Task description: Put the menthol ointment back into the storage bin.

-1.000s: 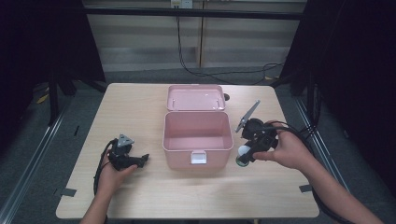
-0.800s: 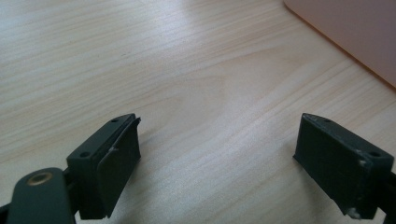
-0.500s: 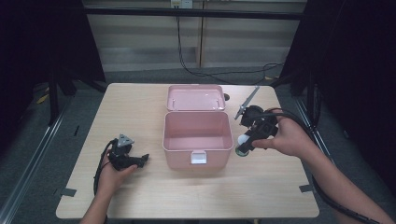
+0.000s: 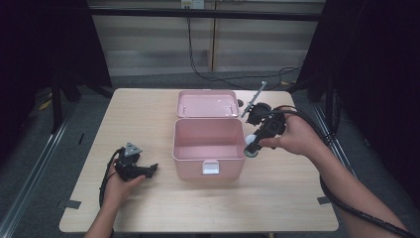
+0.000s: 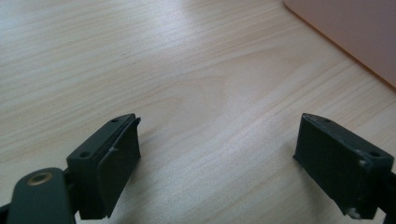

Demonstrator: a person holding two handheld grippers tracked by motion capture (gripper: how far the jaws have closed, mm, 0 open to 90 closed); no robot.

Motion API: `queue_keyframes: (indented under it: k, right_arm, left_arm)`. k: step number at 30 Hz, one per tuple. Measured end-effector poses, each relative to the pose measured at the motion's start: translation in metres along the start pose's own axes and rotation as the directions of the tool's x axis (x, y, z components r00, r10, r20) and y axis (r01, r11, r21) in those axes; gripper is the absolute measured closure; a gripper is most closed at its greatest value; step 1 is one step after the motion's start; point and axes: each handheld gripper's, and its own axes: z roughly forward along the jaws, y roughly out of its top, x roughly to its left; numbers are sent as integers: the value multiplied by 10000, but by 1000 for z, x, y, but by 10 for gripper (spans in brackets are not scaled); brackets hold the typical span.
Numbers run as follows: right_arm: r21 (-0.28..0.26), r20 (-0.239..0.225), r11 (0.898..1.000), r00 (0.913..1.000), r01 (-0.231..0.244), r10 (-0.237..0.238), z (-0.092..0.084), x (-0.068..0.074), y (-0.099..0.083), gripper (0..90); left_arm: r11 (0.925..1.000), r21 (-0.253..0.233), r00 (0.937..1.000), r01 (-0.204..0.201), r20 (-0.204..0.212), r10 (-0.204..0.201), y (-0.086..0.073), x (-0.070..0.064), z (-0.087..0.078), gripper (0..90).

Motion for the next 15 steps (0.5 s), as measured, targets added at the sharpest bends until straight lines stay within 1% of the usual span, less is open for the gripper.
queue_keyframes:
  k: [1, 6, 7, 9, 10, 11, 15]
  right_arm:
    - [-41, 2, 10000, 10000, 84, -84, 1, -1, 1, 504]
    - [23, -6, 10000, 10000, -3, 3, 5, -3, 11, 504]
    - [-32, 41, 10000, 9999, 92, -92, 6, -4, 13, 504]
    - [-25, -9, 10000, 10000, -55, 55, 8, -5, 17, 504]
    - [-59, 41, 10000, 10000, 0, 0, 9, -6, 18, 504]
    - [-24, 16, 10000, 10000, -88, 88, 9, -7, 20, 504]
    - [-57, 72, 9999, 9999, -109, 110, 13, -12, 25, 504]
  left_arm:
    - [10000, 0, 10000, -1, 0, 1, 0, 0, 0, 133]
    - [10000, 0, 10000, -2, 1, 2, 0, 0, 0, 133]
    - [10000, 1, 10000, -2, 0, 2, 0, 0, 0, 133]
    - [10000, 1, 10000, -4, -1, 4, 0, 0, 0, 133]
    - [10000, -1, 10000, 0, 1, 0, 0, 0, 0, 133]
    - [10000, -4, 10000, 1, -1, -1, 0, 0, 0, 133]
    - [10000, 0, 10000, -3, -1, 3, 0, 0, 0, 133]
